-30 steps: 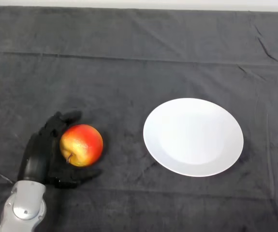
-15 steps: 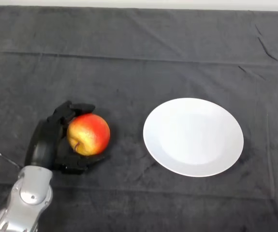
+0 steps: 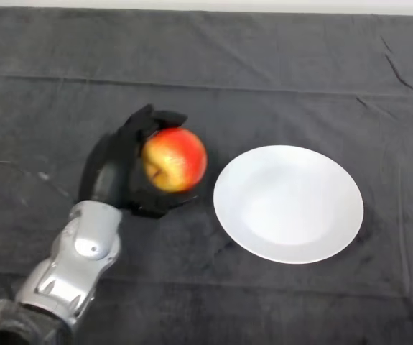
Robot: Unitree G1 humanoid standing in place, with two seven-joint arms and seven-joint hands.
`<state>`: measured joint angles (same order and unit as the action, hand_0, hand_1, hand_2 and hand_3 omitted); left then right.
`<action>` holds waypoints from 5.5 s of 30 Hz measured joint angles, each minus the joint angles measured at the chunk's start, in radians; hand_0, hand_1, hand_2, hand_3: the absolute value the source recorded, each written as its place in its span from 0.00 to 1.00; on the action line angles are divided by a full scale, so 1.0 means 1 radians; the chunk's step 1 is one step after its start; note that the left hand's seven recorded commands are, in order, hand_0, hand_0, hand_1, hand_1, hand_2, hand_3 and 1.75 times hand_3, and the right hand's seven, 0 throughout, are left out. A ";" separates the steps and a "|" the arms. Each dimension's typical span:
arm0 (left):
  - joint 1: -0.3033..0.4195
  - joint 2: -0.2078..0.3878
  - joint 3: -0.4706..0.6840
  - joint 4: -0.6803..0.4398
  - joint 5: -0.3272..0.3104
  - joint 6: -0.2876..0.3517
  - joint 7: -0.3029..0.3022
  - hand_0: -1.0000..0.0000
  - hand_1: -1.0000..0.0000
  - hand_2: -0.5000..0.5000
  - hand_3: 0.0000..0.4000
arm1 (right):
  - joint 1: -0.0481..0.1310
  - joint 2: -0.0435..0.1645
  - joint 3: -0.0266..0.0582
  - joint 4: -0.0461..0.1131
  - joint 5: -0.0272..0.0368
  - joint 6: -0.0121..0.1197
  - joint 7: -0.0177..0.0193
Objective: Move the apple to the plate
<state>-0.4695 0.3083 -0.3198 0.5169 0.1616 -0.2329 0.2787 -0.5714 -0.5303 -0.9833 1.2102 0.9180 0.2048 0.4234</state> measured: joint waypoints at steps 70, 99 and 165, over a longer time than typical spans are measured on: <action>-0.267 -0.132 -0.487 0.353 -0.219 -0.200 0.075 1.00 1.00 0.50 0.00 | 0.000 0.000 -0.0013 0.000 0.0002 0.000 -0.0017; -0.105 0.147 -0.090 0.232 -0.276 -0.367 0.075 1.00 1.00 0.50 0.00 | 0.000 0.000 -0.0014 0.000 0.0003 0.000 -0.0010; 0.020 0.153 0.480 0.674 -0.512 -0.459 -0.004 1.00 1.00 0.50 0.00 | 0.000 0.000 -0.0015 0.000 0.0003 0.000 -0.0010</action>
<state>-0.4496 0.4615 0.1598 1.1911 -0.3500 -0.6918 0.2751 -0.5714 -0.5299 -0.9848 1.2103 0.9183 0.2045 0.4224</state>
